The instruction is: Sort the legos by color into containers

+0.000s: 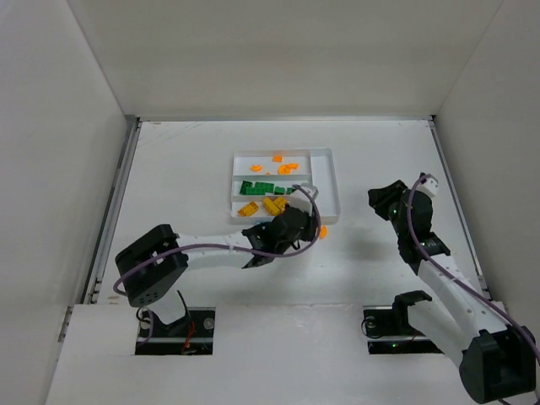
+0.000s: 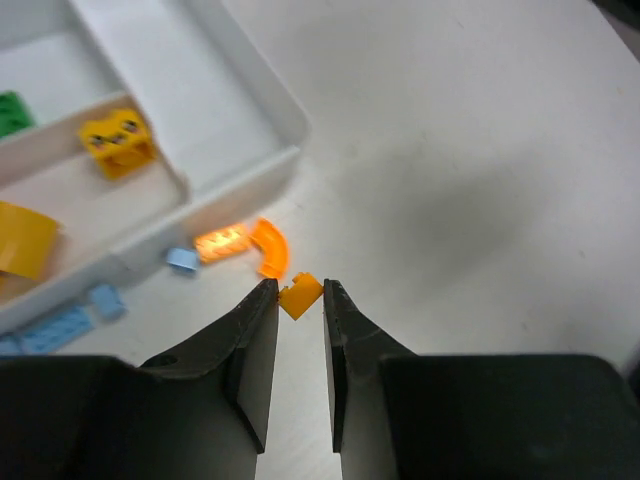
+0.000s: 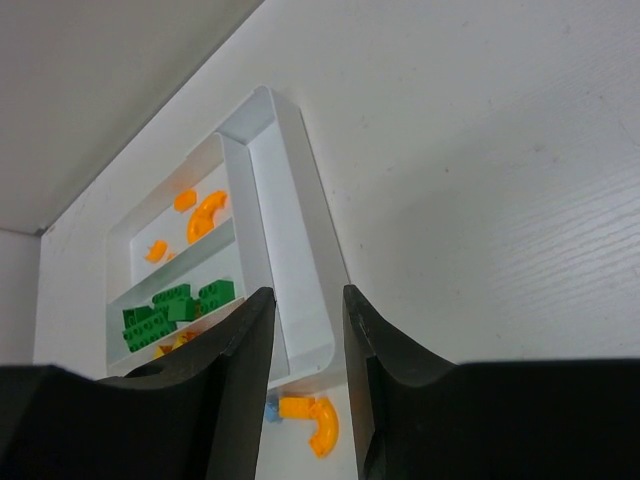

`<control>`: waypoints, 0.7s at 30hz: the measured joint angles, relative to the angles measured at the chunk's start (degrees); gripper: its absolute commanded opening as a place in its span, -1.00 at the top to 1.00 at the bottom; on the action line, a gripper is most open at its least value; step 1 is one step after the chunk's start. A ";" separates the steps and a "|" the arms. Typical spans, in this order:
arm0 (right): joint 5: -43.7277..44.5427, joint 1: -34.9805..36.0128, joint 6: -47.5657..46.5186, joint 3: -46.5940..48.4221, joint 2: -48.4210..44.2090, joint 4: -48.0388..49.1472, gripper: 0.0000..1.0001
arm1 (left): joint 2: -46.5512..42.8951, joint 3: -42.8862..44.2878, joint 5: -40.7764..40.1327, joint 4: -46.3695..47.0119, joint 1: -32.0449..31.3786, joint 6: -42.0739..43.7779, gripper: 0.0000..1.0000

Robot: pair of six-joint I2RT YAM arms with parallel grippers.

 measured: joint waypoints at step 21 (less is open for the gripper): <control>5.16 19.98 0.42 -2.58 10.97 0.31 0.04 | 21.00 19.58 0.66 1.07 34.32 -4.31 0.68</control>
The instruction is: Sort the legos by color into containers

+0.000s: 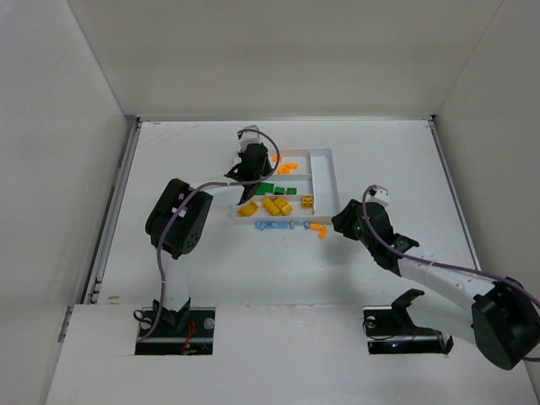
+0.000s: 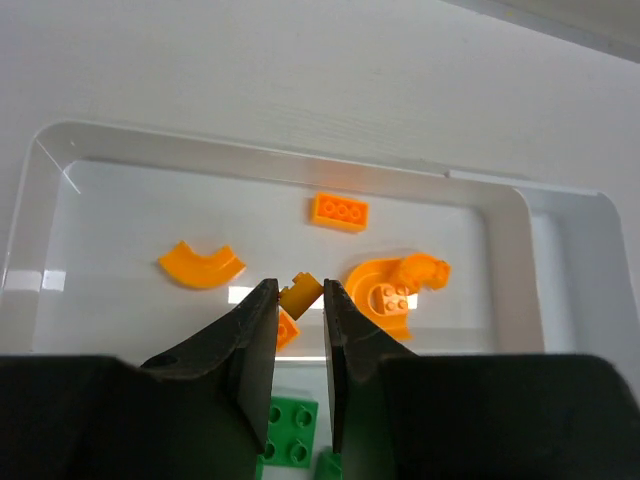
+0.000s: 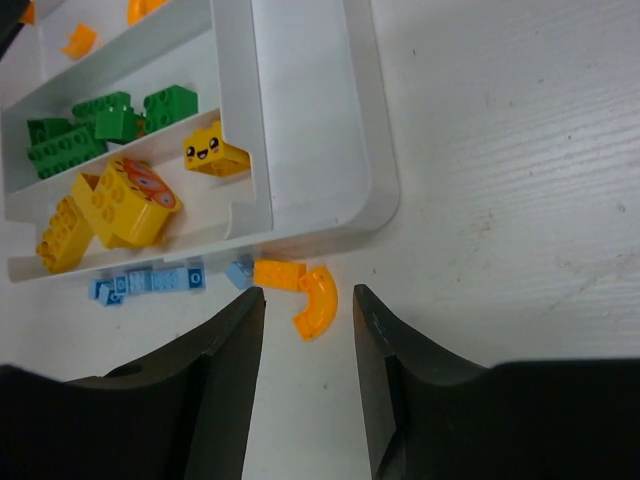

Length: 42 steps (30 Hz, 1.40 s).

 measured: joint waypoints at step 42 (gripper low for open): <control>11.58 14.95 -2.58 13.25 26.93 -6.10 0.08 | -22.73 -19.56 -4.11 3.19 -12.31 -1.01 0.16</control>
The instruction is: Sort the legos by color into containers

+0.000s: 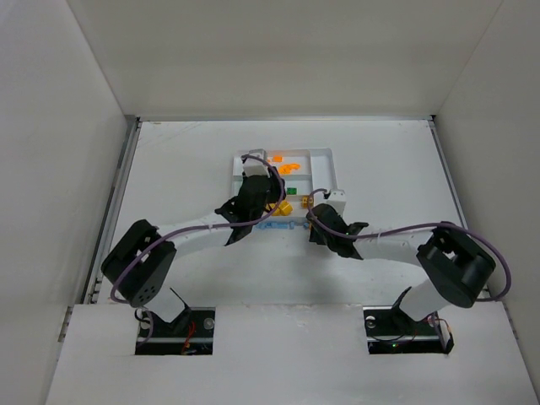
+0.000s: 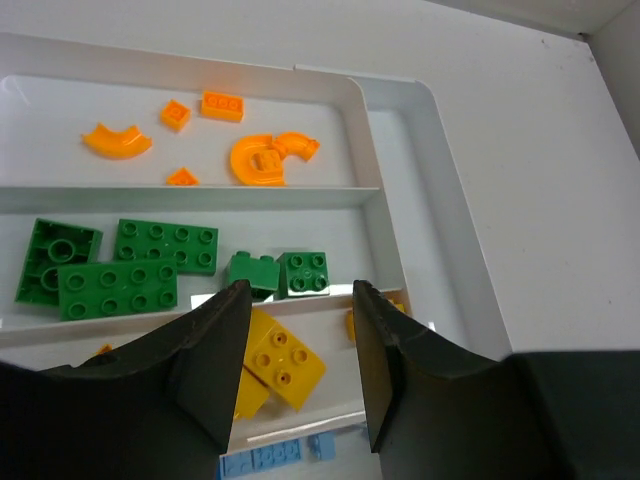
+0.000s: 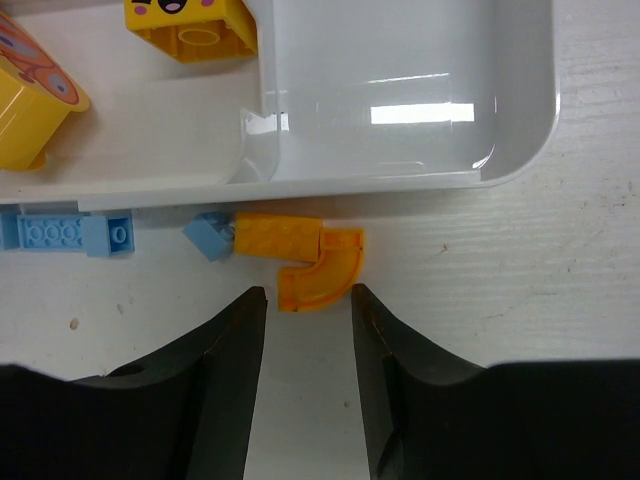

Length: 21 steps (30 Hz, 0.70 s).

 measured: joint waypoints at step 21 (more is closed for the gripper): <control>10.01 1.97 1.86 8.22 8.26 -5.55 0.37 | -11.58 -14.75 -1.22 1.40 -2.05 -1.90 0.16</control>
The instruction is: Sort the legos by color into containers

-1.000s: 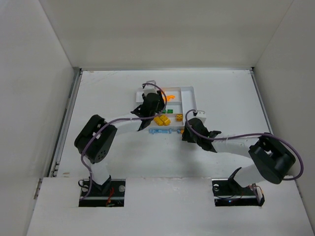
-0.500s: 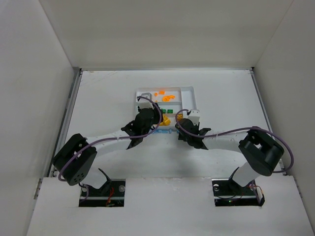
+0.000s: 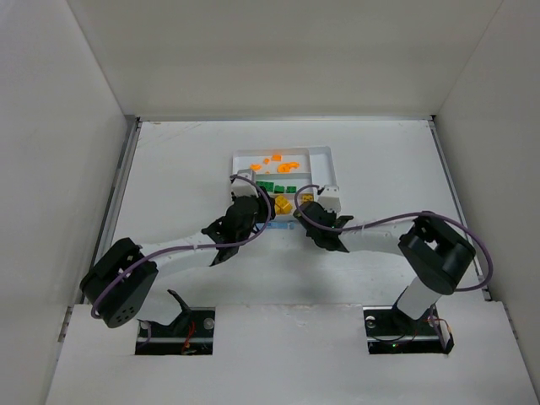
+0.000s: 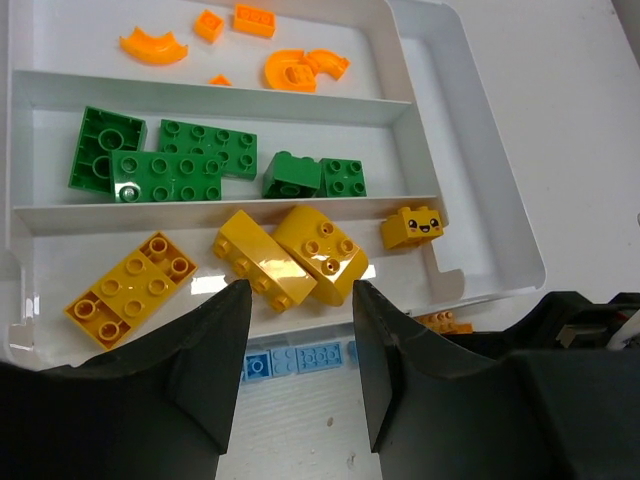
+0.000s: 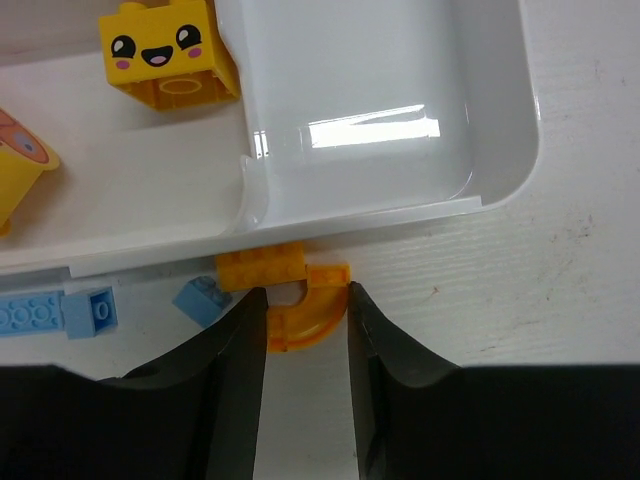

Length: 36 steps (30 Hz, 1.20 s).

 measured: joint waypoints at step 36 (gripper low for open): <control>-14.58 -13.70 -11.39 29.90 15.39 7.54 0.43 | -0.74 -2.01 -3.06 3.91 -6.86 -1.44 0.39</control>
